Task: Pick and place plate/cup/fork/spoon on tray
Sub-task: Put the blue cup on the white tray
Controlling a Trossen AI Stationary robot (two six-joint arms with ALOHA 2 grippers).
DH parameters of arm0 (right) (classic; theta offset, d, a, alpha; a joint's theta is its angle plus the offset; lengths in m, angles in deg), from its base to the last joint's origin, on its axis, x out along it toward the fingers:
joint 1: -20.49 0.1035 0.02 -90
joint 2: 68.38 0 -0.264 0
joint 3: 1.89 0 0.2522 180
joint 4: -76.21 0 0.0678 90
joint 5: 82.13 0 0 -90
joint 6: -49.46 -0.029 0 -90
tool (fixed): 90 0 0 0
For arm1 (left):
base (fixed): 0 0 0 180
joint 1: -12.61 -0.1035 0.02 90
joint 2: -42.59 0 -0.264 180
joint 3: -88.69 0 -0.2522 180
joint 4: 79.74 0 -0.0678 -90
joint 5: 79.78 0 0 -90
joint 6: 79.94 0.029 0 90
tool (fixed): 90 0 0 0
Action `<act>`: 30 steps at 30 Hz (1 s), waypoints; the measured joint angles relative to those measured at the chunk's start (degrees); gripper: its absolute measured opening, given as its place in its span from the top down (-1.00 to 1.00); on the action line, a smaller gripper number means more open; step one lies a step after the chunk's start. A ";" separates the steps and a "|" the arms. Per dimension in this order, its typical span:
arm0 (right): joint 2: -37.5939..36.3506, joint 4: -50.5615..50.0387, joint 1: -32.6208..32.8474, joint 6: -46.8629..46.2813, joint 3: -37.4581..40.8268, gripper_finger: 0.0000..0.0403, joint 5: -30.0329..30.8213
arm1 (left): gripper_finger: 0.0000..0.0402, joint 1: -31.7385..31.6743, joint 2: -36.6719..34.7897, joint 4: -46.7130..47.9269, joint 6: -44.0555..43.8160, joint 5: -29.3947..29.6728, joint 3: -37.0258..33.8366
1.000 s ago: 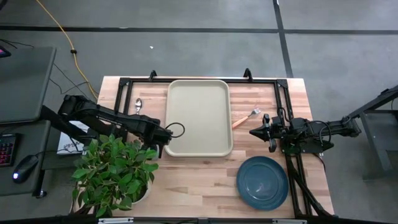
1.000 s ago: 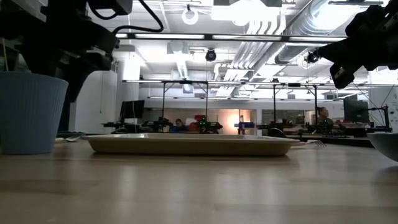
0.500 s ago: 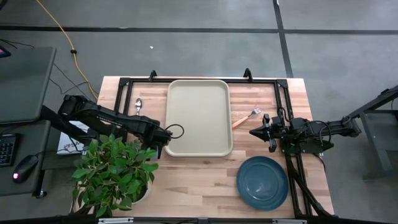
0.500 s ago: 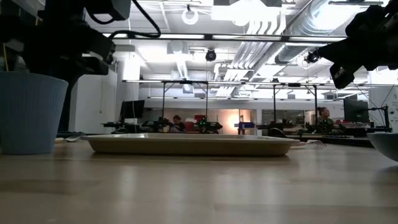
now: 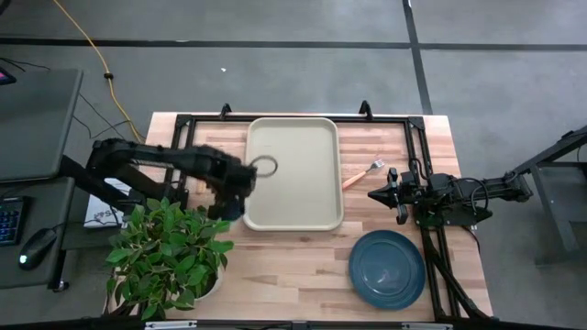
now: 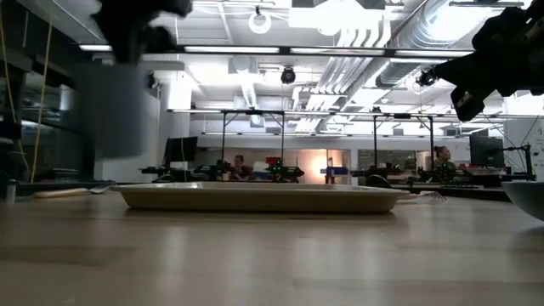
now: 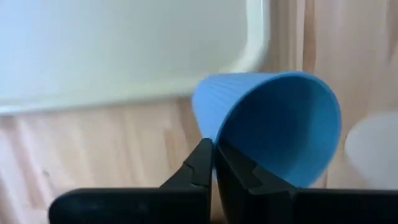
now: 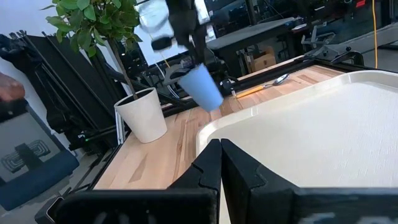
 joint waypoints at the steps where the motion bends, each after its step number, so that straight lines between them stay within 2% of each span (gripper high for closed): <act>1: 0.00 -0.02 -0.01 0.00 0.00 1.00 -0.02 | 0.99 -0.93 0.00 0.11 0.22 0.09 2.04; 7: 0.00 0.00 -0.01 0.00 0.01 1.00 -0.01 | 1.00 -4.73 4.52 2.14 -0.46 -0.44 12.92; 12: 0.00 0.00 0.01 0.00 0.00 1.00 0.00 | 1.00 -5.56 14.46 4.05 0.06 -6.38 17.20; 16: 0.00 0.00 0.01 0.00 0.01 1.00 0.00 | 1.00 -5.46 19.94 4.07 1.52 -9.10 18.19; 20: 0.00 0.00 -0.01 0.00 0.01 1.00 -0.02 | 1.00 -5.52 23.19 3.41 2.66 -9.21 18.19; 30: 0.00 0.00 0.01 0.00 0.00 1.00 0.00 | 1.00 -7.23 23.97 0.21 2.43 -9.75 16.22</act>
